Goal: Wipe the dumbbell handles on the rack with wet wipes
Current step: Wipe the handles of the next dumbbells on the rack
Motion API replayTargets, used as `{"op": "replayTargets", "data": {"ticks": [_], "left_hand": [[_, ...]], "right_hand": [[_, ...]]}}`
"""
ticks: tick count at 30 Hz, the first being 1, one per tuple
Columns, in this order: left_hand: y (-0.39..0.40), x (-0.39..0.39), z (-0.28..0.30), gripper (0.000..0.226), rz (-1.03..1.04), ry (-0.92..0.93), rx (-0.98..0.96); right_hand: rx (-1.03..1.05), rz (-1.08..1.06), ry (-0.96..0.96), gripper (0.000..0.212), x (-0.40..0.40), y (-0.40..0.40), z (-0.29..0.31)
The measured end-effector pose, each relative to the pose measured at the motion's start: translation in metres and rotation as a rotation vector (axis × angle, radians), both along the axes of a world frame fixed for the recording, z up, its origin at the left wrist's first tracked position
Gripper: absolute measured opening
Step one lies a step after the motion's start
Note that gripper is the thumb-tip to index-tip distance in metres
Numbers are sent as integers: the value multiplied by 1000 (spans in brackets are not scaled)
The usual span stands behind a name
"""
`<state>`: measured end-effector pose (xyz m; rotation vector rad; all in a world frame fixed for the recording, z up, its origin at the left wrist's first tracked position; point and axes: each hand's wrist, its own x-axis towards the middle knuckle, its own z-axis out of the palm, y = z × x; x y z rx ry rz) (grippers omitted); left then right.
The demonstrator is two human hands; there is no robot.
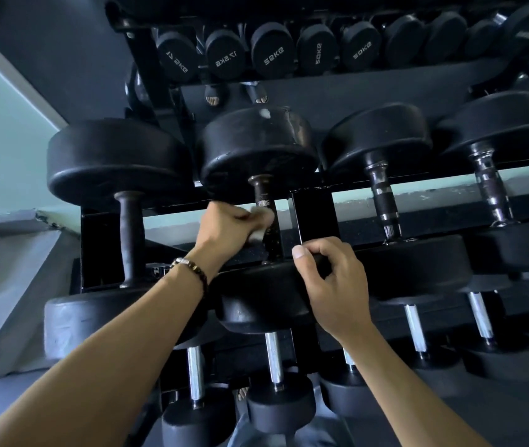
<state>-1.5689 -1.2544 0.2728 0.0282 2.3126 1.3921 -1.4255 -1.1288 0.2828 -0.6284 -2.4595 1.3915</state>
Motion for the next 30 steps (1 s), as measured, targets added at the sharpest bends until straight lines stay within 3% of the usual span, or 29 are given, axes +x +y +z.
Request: {"op": "replayTargets", "data": {"ticks": [3, 7, 9, 14, 20, 25, 30], "left_hand": [[17, -23, 1, 25, 193, 44, 100], [5, -10, 5, 22, -96, -144, -42], [-2, 0, -1, 19, -138, -206, -36], [18, -26, -13, 33, 174, -43, 131], [4, 2, -12, 46, -74, -152, -89], [28, -30, -15, 37, 228, -76, 105], [6, 0, -15, 45, -20, -107, -47]], "right_hand": [[14, 9, -13, 45, 0, 0, -1], [13, -11, -11, 42, -1, 1, -1], [0, -9, -2, 36, 0, 0, -1], [-4, -13, 2, 34, 0, 1, -3], [-23, -7, 35, 29, -1, 1, -3], [-12, -8, 14, 33, -1, 2, -4], [-18, -20, 49, 33, -1, 1, -5]]}}
